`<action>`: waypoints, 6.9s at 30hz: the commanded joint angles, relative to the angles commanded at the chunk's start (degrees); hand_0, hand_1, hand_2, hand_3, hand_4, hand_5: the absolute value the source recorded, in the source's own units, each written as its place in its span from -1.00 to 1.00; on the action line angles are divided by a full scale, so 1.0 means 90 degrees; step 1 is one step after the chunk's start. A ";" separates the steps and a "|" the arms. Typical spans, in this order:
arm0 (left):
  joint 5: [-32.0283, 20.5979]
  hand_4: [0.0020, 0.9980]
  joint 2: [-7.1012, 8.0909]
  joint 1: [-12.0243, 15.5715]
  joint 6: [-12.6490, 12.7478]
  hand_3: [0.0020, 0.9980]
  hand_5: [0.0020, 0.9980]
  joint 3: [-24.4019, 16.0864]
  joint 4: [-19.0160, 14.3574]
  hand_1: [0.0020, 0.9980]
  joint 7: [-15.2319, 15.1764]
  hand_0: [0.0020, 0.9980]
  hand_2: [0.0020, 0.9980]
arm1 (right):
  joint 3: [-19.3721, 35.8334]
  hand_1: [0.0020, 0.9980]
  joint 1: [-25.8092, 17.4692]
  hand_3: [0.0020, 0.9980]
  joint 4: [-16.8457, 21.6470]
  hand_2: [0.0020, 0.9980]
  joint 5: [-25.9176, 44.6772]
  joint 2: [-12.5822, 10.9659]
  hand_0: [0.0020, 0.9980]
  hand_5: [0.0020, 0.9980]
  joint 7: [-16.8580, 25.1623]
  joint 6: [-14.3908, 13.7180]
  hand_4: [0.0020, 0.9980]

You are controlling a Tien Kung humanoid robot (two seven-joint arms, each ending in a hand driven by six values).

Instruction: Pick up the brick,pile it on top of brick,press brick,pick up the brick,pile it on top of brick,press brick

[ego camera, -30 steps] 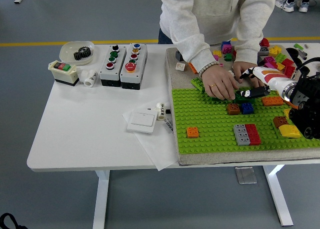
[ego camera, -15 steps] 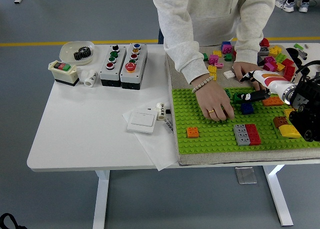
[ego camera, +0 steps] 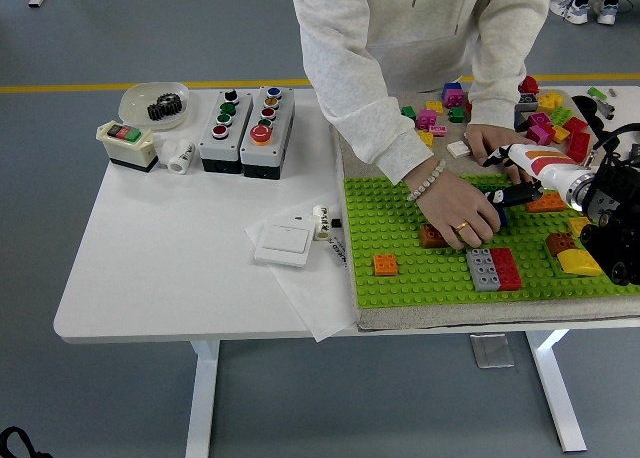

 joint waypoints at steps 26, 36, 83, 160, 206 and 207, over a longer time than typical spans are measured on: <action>0.0008 0.32 0.0001 -0.0016 -0.0002 0.19 0.19 0.0006 0.0002 0.53 -0.0006 0.56 0.53 | -0.0069 0.55 0.0003 0.48 0.0007 0.57 0.0079 0.0003 0.60 0.02 0.0020 -0.0050 0.64; 0.0035 0.33 0.0000 -0.0029 -0.0011 0.20 0.19 -0.0006 0.0002 0.53 0.0001 0.56 0.53 | -0.0037 0.54 -0.0022 0.48 0.0024 0.56 -0.0035 0.0020 0.60 0.01 -0.0002 -0.0014 0.64; 0.0122 0.33 -0.0010 -0.0053 -0.0025 0.20 0.19 -0.0039 -0.0007 0.52 0.0014 0.55 0.53 | -0.0543 0.39 -0.0179 0.27 0.0169 0.45 0.0267 -0.0185 0.40 0.04 0.0087 -0.0134 0.59; 0.0207 0.32 -0.0017 -0.0109 -0.0035 0.19 0.19 -0.0056 -0.0009 0.52 0.0020 0.56 0.53 | -0.0291 0.23 -0.0302 0.15 0.0171 0.26 -0.0225 -0.0103 0.11 -0.04 0.0098 -0.0277 0.47; 0.0316 0.33 -0.0013 -0.0025 -0.0035 0.20 0.19 -0.0111 0.0002 0.52 0.0023 0.56 0.53 | -0.0600 -0.07 -0.0408 0.04 0.0327 0.03 -0.0115 -0.0177 -0.39 -0.02 0.0374 -0.0717 0.37; 0.0320 0.33 -0.0013 -0.0020 -0.0036 0.20 0.19 -0.0114 0.0003 0.52 0.0022 0.56 0.53 | -0.0648 -0.07 -0.0406 0.04 0.0348 0.03 -0.0057 -0.0191 -0.39 -0.02 0.0390 -0.0737 0.37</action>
